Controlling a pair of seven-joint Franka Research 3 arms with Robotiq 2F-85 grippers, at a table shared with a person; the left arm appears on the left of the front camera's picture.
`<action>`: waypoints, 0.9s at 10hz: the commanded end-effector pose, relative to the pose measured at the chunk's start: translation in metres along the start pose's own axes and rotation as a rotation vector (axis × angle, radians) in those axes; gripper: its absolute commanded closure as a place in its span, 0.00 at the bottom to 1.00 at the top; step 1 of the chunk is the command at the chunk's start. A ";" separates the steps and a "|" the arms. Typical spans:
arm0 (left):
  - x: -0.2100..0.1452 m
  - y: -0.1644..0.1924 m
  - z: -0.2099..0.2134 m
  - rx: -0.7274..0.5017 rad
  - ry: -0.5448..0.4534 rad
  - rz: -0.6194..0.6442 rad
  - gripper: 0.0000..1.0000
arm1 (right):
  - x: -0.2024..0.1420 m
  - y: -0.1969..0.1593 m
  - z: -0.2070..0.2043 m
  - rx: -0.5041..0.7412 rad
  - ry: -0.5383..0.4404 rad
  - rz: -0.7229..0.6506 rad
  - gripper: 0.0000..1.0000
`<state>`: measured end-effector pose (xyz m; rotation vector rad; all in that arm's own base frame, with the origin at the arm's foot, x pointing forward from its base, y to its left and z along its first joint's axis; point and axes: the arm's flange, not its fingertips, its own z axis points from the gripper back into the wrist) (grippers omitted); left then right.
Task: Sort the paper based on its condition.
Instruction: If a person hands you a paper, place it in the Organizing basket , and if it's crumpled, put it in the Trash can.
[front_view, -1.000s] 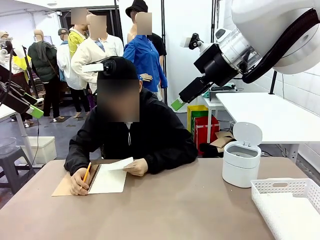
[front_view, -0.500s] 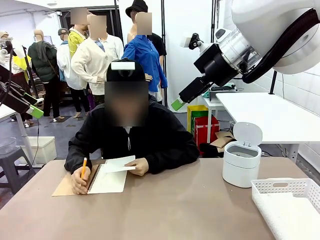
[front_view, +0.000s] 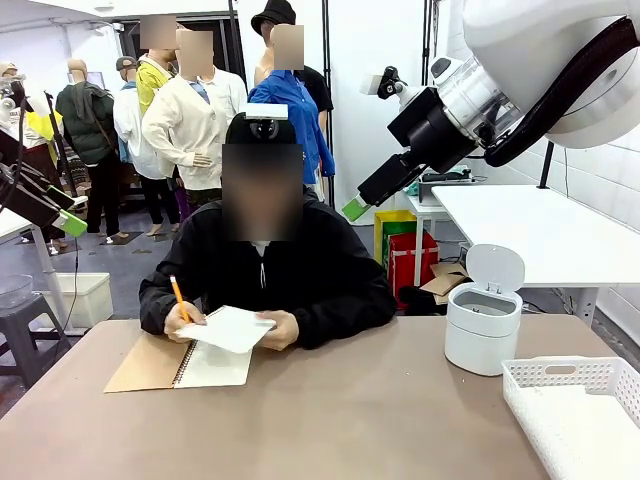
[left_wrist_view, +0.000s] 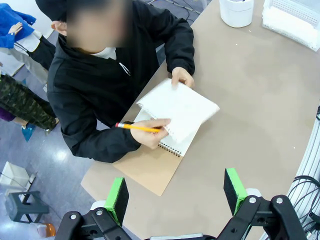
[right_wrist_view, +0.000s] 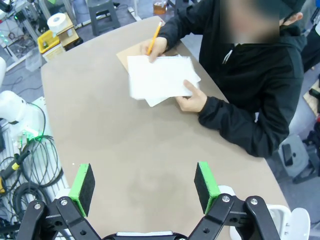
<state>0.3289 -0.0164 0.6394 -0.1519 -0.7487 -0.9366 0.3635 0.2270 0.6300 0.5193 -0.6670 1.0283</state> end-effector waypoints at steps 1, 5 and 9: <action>-0.001 0.001 0.001 -0.007 -0.008 0.002 0.00 | -0.001 0.000 -0.001 -0.005 0.008 0.007 0.00; -0.001 0.001 0.001 -0.007 -0.008 0.002 0.00 | -0.001 0.000 -0.001 -0.005 0.008 0.007 0.00; -0.001 0.001 0.001 -0.007 -0.008 0.002 0.00 | -0.001 0.000 -0.001 -0.005 0.008 0.007 0.00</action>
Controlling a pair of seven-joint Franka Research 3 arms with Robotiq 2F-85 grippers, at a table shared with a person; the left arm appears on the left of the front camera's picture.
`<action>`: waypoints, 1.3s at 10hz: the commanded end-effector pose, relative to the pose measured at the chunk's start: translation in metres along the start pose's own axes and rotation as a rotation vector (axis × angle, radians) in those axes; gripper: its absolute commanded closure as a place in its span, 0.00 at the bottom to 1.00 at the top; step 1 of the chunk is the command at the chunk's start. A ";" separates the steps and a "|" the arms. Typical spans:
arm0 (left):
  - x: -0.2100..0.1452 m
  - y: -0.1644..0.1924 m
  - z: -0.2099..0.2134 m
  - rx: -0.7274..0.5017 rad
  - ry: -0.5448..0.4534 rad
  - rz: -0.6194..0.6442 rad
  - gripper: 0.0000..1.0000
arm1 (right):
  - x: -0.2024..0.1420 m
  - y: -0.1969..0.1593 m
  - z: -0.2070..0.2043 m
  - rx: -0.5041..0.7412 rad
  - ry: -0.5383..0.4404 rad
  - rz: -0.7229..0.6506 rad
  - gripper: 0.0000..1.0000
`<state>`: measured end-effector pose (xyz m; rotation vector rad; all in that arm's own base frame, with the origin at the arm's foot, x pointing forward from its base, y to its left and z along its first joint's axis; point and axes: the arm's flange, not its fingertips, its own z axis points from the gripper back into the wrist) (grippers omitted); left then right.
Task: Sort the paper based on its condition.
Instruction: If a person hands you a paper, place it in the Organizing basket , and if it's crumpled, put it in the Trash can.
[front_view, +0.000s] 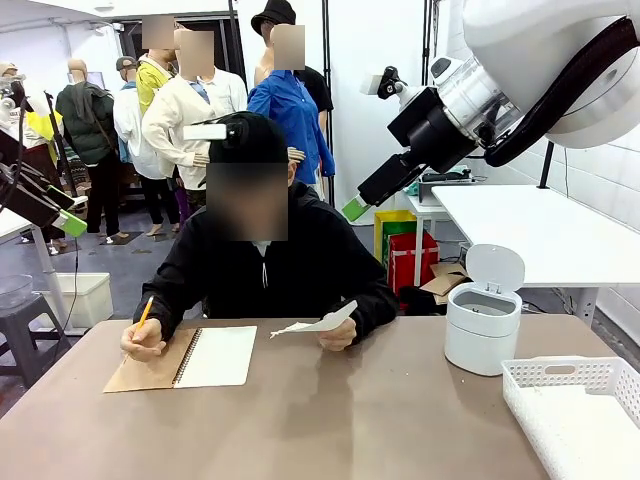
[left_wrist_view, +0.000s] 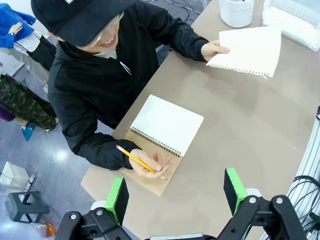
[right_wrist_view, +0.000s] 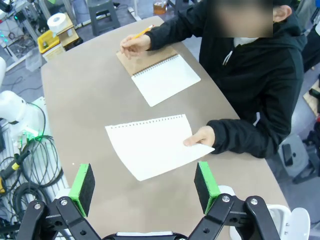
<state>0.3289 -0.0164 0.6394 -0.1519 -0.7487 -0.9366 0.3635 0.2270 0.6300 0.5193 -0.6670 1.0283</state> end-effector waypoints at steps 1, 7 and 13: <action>-0.001 0.001 0.001 -0.007 -0.008 0.002 0.00 | -0.001 0.000 -0.001 -0.005 0.007 0.007 0.00; -0.001 0.001 0.001 -0.007 -0.008 0.002 0.00 | -0.001 -0.009 -0.003 0.021 0.030 -0.056 0.00; -0.001 0.001 0.001 -0.007 -0.008 0.002 0.00 | -0.024 -0.069 -0.043 0.179 0.277 -0.577 0.00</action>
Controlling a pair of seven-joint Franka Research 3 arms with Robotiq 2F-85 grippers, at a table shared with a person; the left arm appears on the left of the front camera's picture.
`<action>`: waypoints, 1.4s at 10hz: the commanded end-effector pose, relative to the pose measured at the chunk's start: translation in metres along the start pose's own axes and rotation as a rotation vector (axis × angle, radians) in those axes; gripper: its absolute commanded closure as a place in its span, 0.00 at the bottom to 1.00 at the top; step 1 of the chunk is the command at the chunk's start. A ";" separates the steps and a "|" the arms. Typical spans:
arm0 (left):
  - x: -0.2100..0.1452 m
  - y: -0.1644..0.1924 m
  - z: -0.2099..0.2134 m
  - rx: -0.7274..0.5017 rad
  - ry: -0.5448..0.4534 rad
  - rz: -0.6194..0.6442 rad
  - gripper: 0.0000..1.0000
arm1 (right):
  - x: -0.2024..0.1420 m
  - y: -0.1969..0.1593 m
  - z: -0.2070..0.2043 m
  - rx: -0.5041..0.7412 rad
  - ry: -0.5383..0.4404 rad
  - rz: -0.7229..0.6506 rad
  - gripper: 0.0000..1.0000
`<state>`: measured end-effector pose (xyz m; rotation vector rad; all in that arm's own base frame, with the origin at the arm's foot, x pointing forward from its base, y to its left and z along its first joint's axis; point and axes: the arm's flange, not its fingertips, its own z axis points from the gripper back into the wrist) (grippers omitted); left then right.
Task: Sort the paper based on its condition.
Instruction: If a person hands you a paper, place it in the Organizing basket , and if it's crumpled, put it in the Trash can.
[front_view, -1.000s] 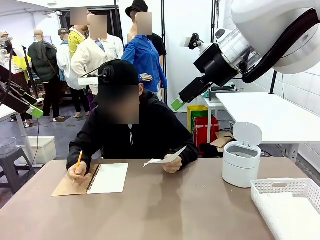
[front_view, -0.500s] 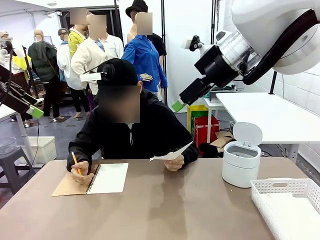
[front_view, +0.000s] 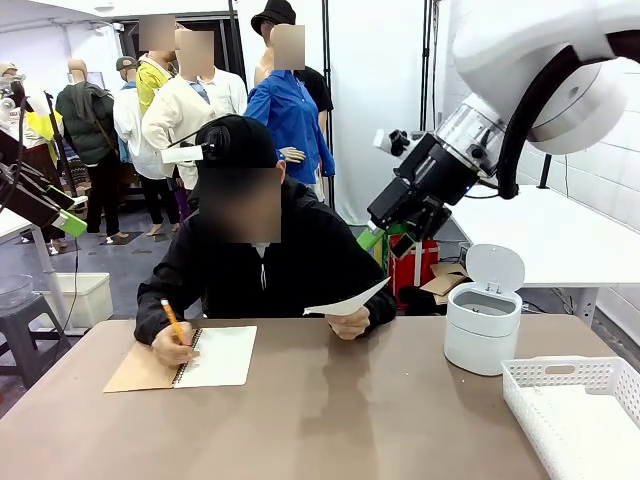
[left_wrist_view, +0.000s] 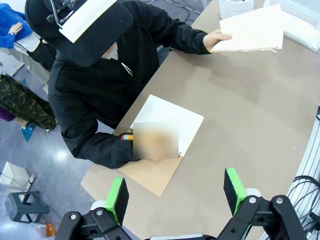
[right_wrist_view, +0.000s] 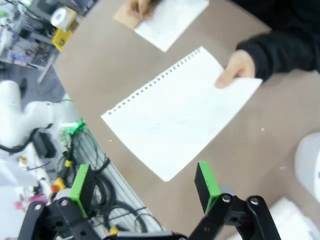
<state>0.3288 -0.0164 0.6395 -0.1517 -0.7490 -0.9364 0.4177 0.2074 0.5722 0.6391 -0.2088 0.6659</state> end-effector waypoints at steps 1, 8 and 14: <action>-0.001 0.001 0.001 -0.008 -0.008 0.002 0.00 | 0.013 -0.017 -0.005 0.047 0.035 -0.191 0.00; -0.001 0.001 0.001 -0.008 -0.008 0.002 0.00 | -0.004 -0.067 -0.023 0.051 0.096 -0.466 0.00; -0.001 0.001 0.001 -0.008 -0.008 0.002 0.00 | 0.045 -0.133 -0.048 0.343 0.326 -0.901 0.00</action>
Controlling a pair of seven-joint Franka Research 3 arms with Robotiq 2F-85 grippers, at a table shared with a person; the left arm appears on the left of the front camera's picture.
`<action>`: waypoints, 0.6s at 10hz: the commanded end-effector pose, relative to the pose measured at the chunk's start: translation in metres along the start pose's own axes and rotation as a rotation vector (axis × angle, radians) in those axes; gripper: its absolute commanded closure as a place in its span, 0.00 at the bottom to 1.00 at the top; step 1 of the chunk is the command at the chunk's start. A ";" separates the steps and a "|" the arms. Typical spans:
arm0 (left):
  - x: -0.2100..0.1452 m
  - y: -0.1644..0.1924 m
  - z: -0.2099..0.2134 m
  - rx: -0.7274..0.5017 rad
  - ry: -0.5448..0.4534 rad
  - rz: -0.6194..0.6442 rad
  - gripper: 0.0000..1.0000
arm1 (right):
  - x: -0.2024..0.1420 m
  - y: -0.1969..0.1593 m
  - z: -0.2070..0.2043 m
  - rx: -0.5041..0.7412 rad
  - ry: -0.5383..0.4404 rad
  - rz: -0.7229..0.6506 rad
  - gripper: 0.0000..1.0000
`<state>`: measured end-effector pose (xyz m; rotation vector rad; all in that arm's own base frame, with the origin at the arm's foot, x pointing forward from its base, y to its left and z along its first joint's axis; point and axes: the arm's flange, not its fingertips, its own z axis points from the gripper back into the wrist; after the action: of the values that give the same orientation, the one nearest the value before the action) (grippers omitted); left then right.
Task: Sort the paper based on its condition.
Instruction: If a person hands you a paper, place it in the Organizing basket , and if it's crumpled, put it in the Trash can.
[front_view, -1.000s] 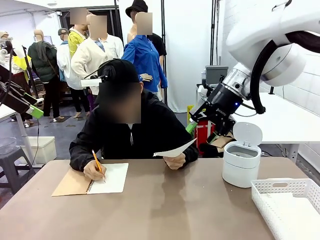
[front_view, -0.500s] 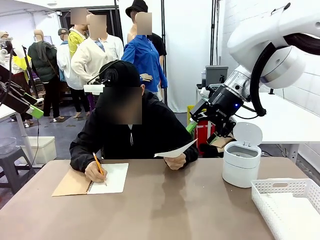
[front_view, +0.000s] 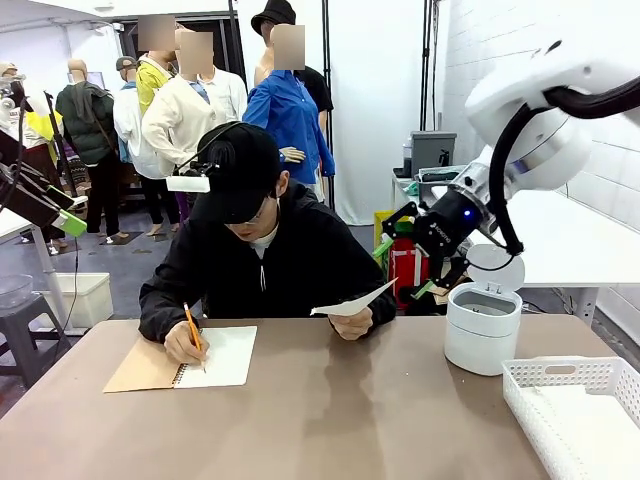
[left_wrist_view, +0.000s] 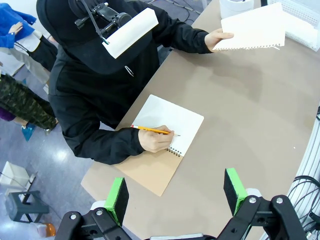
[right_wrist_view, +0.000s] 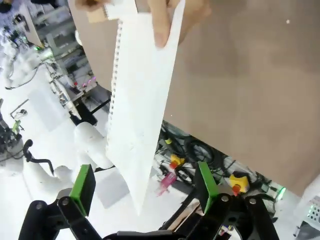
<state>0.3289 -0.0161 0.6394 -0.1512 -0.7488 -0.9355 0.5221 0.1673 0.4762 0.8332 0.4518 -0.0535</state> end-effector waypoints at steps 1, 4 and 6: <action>-0.001 0.001 0.000 -0.008 -0.009 0.001 0.00 | 0.013 0.017 -0.006 0.005 0.022 -0.049 0.00; -0.001 0.001 0.000 -0.008 -0.009 0.001 0.00 | 0.018 0.010 -0.027 0.013 0.055 -0.081 0.00; -0.001 0.001 0.000 -0.008 -0.009 0.001 0.00 | 0.021 0.005 -0.041 0.017 0.070 -0.098 0.00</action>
<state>0.3289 -0.0161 0.6394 -0.1512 -0.7488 -0.9355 0.5271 0.1959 0.4533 0.8115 0.5410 -0.0841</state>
